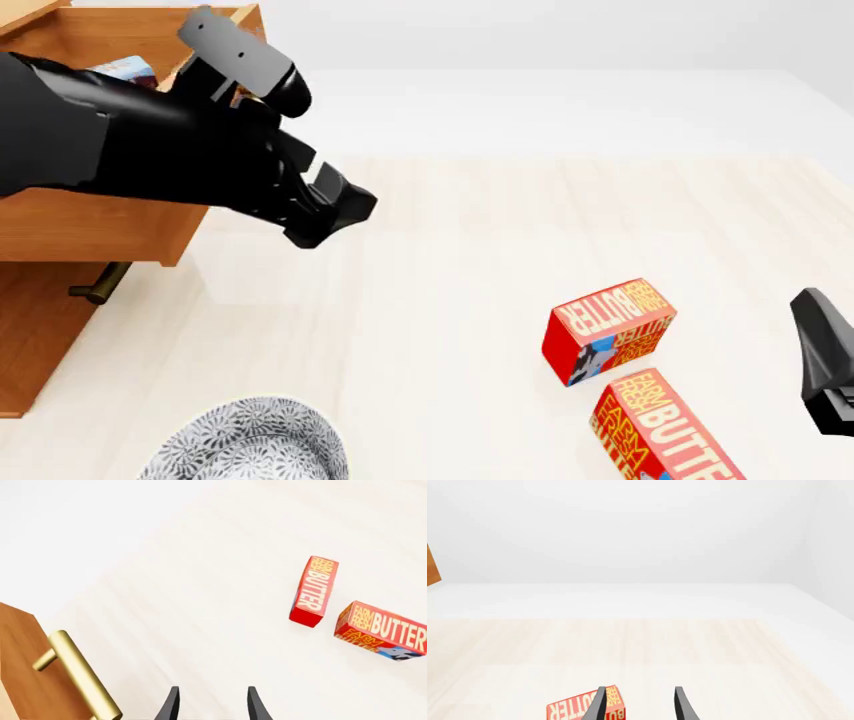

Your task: Put the chocolate pudding in the top drawer of the cabinet and close it.

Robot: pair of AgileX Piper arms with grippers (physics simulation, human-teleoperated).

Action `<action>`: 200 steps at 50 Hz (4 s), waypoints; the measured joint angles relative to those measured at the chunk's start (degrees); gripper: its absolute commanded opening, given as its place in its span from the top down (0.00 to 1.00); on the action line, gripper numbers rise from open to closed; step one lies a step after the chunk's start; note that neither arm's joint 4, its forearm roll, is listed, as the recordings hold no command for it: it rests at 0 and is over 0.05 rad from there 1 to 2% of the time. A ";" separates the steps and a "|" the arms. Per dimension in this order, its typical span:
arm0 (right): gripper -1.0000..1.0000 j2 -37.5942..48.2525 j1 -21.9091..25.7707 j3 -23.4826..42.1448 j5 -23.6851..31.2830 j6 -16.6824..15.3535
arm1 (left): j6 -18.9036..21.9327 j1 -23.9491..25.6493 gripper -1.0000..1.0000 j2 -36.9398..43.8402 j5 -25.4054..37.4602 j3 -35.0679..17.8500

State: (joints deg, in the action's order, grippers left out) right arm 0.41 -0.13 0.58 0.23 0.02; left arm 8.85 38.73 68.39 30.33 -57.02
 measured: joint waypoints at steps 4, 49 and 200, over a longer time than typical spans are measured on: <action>0.00 0.00 0.00 0.00 0.00 0.00 | -0.46 -0.10 0.00 0.09 -0.88 1.35; 0.00 0.00 0.00 0.00 0.00 0.00 | -7.65 -3.91 0.00 2.99 -7.45 9.31; 0.00 0.00 0.00 0.00 0.00 0.00 | -8.14 -44.80 0.00 4.68 -18.02 14.09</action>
State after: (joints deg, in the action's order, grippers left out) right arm 0.41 -0.13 0.58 0.23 0.02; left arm 0.71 -6.07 73.07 12.30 -42.93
